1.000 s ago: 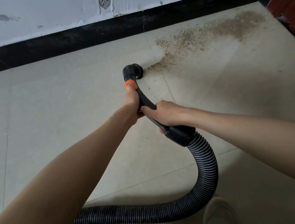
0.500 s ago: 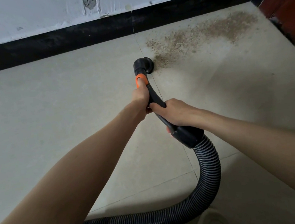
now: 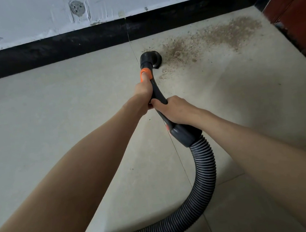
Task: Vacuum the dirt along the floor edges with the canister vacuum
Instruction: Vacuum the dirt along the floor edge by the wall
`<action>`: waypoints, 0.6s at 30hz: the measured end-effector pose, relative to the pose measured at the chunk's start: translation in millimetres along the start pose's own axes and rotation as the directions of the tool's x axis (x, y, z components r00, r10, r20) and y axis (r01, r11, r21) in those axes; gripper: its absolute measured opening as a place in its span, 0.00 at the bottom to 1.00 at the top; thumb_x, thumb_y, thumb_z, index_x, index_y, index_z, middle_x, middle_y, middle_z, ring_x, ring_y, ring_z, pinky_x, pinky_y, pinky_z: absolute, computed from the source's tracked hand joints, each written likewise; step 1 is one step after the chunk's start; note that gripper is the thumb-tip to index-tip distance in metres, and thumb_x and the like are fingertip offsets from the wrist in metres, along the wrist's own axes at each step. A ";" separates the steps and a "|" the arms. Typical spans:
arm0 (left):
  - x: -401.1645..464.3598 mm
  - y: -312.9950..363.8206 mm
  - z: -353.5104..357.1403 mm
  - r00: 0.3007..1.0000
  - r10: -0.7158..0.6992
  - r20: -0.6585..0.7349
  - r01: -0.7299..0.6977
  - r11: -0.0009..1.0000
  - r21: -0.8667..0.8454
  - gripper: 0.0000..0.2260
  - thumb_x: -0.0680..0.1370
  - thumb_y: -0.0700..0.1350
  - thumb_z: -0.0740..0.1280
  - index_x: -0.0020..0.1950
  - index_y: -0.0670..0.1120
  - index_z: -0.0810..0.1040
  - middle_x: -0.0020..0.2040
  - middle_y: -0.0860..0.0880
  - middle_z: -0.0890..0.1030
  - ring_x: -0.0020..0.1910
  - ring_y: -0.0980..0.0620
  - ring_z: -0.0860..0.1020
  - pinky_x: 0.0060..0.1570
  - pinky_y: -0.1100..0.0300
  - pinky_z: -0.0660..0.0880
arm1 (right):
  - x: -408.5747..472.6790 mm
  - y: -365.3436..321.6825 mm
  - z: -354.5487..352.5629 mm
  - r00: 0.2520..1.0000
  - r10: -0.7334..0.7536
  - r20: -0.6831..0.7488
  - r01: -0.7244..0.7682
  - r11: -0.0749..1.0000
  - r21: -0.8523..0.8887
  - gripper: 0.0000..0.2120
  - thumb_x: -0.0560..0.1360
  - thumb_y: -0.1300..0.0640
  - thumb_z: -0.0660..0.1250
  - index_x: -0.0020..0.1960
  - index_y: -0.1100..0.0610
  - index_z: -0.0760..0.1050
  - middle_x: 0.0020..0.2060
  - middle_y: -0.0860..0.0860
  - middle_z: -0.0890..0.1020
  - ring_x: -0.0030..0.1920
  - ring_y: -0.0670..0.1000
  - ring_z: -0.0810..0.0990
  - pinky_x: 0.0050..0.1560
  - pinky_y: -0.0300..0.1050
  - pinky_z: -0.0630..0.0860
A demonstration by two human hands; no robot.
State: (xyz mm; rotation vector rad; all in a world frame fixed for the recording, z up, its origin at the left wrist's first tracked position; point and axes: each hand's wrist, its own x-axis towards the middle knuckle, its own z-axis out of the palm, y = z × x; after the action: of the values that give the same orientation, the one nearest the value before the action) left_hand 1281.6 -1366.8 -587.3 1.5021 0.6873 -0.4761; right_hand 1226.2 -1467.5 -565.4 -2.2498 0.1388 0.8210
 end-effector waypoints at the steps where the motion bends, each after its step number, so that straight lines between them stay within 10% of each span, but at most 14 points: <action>1: 2.8 2.6 -0.2 1.000 0.002 -0.003 -0.002 1.000 0.007 0.25 0.80 0.64 0.52 0.51 0.43 0.72 0.44 0.45 0.77 0.45 0.46 0.78 0.39 0.55 0.76 | 2.8 -0.9 -0.8 1.000 -0.003 -0.006 0.003 1.000 0.009 0.24 0.78 0.38 0.54 0.39 0.58 0.71 0.22 0.50 0.79 0.30 0.51 0.78 0.36 0.44 0.75; 13: -27.3 -15.1 -54.0 0.993 -0.017 -0.114 0.015 1.000 -0.015 0.22 0.80 0.62 0.52 0.52 0.44 0.71 0.44 0.46 0.77 0.43 0.48 0.77 0.33 0.57 0.74 | -32.1 -24.2 30.4 0.991 -0.079 0.111 0.079 0.997 0.011 0.26 0.79 0.38 0.54 0.39 0.59 0.72 0.24 0.54 0.81 0.23 0.47 0.79 0.34 0.43 0.75; 18: -68.5 -47.2 -85.3 0.984 -0.085 -0.155 0.075 0.995 -0.064 0.25 0.80 0.63 0.50 0.54 0.43 0.72 0.52 0.40 0.80 0.51 0.42 0.80 0.46 0.52 0.78 | -74.9 -33.9 59.6 0.985 -0.071 0.160 0.082 0.995 -0.061 0.25 0.78 0.36 0.56 0.40 0.58 0.71 0.22 0.51 0.80 0.21 0.48 0.78 0.32 0.43 0.76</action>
State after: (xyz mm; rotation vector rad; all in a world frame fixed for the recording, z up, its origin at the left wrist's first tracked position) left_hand 1189.8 -1292.6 -570.8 1.4718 0.8815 -0.3972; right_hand 1147.2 -1413.2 -532.1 -2.2274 -0.0502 0.9703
